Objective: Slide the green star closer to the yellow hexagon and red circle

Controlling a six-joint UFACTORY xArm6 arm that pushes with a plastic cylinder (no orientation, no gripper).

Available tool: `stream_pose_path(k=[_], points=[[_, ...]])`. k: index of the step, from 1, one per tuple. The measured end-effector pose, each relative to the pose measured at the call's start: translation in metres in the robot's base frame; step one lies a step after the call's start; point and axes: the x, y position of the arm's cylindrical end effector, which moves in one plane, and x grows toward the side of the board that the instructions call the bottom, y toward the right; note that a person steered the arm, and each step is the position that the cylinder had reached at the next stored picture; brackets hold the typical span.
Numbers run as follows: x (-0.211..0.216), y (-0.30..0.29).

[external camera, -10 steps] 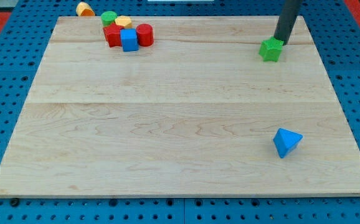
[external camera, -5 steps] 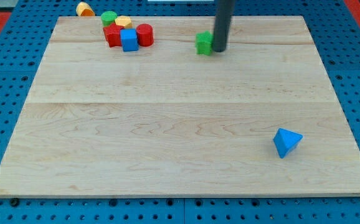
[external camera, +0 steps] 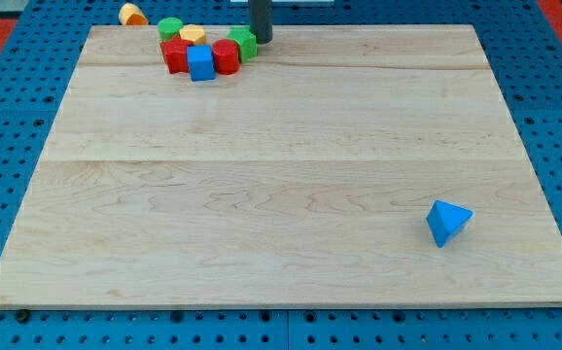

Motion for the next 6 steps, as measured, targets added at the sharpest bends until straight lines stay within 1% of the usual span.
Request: stream_pose_path(k=[1,2,3,4,6], points=[[0.028,0.042],[0.029,0.017],[0.018,-0.008],[0.005,-0.02],[0.005,-0.037]])
